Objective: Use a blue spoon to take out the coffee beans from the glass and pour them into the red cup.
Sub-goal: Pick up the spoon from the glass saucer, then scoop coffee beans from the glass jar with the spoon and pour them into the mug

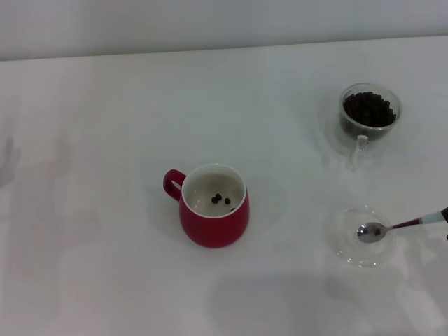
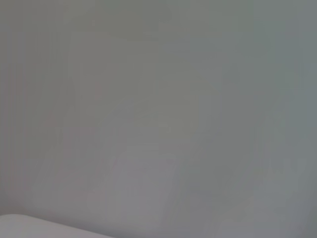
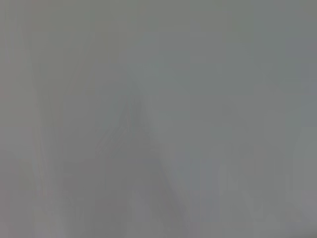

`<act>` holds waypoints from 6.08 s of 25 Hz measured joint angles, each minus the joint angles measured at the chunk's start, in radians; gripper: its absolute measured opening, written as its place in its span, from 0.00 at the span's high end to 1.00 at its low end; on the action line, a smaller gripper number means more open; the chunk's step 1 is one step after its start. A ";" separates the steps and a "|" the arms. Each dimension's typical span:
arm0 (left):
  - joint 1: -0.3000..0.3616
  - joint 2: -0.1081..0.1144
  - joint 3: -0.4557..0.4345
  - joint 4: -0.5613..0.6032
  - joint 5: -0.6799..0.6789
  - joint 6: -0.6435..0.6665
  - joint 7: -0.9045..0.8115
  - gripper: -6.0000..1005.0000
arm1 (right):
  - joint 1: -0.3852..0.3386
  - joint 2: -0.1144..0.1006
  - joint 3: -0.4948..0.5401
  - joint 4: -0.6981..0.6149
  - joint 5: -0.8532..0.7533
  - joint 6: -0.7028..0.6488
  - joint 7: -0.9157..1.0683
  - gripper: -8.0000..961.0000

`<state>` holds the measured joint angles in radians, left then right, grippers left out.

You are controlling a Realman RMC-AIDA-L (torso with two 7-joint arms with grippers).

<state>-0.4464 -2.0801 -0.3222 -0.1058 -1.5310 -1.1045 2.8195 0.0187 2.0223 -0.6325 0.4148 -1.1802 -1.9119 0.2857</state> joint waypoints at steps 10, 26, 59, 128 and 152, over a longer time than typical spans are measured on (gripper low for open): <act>0.001 0.000 0.000 0.000 0.000 0.000 0.000 0.13 | 0.030 -0.003 0.035 -0.015 0.001 -0.011 0.100 0.84; 0.005 -0.002 0.006 -0.027 0.006 0.045 -0.003 0.13 | 0.132 -0.001 0.170 -0.026 -0.007 -0.027 0.201 0.84; 0.021 -0.005 0.000 -0.061 0.007 0.063 0.000 0.13 | 0.318 -0.016 0.260 -0.367 -0.001 0.309 0.404 0.84; 0.035 -0.006 0.008 -0.066 0.006 0.056 -0.002 0.13 | 0.316 -0.010 0.194 -0.403 0.007 0.498 0.379 0.84; 0.044 -0.005 0.000 -0.058 0.005 0.055 -0.002 0.13 | 0.317 -0.010 0.210 -0.390 0.032 0.570 0.645 0.84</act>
<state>-0.4028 -2.0846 -0.3222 -0.1642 -1.5262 -1.0496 2.8179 0.3360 2.0123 -0.4224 0.0245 -1.1481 -1.3414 0.9309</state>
